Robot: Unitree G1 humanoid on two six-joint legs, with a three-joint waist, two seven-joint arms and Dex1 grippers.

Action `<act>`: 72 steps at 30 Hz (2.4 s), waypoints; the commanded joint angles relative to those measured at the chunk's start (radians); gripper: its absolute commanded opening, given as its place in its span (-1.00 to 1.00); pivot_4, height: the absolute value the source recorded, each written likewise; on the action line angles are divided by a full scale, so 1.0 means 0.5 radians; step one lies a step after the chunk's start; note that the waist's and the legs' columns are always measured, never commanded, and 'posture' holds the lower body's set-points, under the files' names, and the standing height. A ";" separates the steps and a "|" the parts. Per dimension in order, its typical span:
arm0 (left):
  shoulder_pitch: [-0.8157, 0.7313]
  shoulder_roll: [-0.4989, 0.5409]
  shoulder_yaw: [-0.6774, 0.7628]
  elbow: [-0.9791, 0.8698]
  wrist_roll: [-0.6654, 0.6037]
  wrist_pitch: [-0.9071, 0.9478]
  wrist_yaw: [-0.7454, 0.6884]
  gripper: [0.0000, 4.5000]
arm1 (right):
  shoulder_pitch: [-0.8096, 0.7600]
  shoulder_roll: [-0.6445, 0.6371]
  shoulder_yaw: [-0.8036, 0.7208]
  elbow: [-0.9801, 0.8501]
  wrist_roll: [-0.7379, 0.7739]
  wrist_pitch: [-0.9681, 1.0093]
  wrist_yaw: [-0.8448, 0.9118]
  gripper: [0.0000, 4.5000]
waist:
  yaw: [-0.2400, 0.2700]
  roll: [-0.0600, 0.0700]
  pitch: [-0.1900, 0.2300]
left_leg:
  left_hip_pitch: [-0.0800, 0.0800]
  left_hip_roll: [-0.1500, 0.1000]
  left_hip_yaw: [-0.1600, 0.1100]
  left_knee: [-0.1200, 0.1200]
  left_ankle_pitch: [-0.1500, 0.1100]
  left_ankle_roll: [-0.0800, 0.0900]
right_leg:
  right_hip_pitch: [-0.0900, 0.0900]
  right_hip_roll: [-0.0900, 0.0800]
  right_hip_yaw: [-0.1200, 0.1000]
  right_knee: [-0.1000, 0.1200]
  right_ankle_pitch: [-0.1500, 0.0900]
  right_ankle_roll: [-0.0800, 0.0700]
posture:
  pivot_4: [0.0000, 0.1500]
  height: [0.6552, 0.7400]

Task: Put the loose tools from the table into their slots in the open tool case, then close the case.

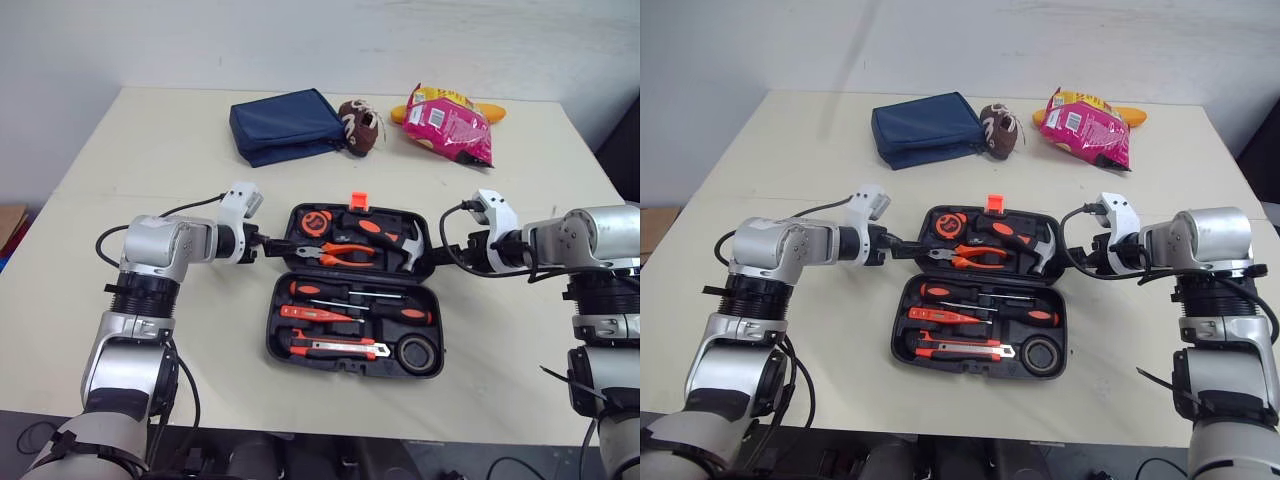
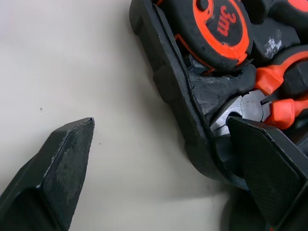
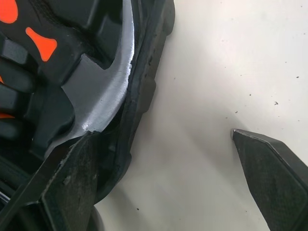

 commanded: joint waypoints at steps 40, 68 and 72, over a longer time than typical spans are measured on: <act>0.850 0.048 0.156 0.178 0.863 -3.533 0.250 -0.98 | 1.245 0.064 -0.059 0.167 -1.182 -4.455 -0.146 -1.00 | 0.001 0.002 0.001 | -0.016 -0.001 0.009 0.003 0.004 0.012 | -0.015 0.000 0.006 -0.004 0.012 0.008 | 1.00 1.00; 0.120 0.064 0.034 0.832 0.501 -2.578 -0.458 -0.98 | 2.461 -0.578 -0.171 -1.243 0.109 -2.749 0.656 -1.00 | 0.057 -0.003 -0.002 | 0.009 -0.001 -0.005 0.000 0.000 0.011 | 0.019 0.005 -0.001 -0.014 0.012 0.009 | 1.00 1.00; -0.107 -0.109 -0.108 1.144 0.626 -2.683 -0.537 -0.98 | 2.281 -0.483 -0.073 -1.180 -0.001 -2.668 0.650 -1.00 | 0.044 -0.006 -0.001 | 0.010 0.000 0.002 0.000 0.000 0.010 | 0.017 0.005 0.001 -0.015 0.011 0.010 | 1.00 1.00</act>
